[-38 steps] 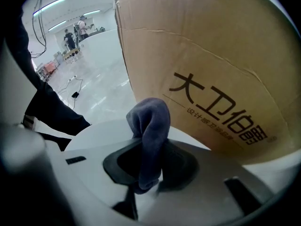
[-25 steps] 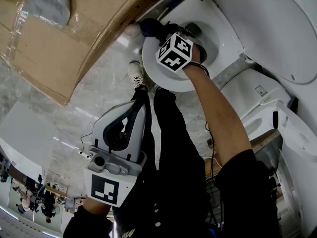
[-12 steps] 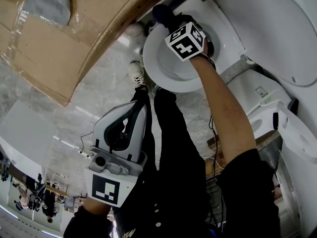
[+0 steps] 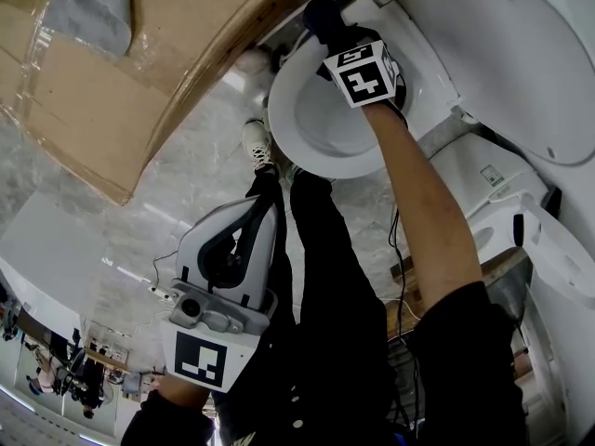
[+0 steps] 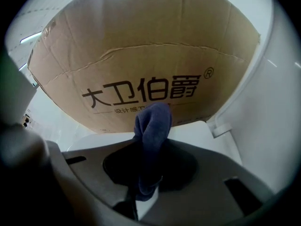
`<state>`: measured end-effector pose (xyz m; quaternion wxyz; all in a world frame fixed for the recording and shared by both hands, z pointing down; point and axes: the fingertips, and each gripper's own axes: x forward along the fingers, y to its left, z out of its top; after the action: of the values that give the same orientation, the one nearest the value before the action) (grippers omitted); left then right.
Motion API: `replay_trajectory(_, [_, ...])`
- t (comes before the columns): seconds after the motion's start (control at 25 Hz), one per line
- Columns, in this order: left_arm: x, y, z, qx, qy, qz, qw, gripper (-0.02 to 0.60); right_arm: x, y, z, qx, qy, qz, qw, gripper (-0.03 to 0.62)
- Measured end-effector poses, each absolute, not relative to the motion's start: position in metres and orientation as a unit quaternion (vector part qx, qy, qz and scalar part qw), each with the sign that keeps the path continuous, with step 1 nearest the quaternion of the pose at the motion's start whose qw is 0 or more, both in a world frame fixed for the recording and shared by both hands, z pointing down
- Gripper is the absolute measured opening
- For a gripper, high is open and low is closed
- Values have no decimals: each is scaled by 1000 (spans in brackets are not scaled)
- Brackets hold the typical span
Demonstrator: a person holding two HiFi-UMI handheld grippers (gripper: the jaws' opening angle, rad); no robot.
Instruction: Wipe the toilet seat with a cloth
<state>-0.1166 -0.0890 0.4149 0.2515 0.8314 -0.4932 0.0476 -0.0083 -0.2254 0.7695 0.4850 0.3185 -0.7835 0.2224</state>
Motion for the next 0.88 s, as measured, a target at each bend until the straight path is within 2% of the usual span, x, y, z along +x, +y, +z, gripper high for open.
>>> replay_trajectory(0.88, [-107, -89, 412, 837, -485, 52, 247, 11, 65, -253, 761, 457, -710, 291, 449, 74])
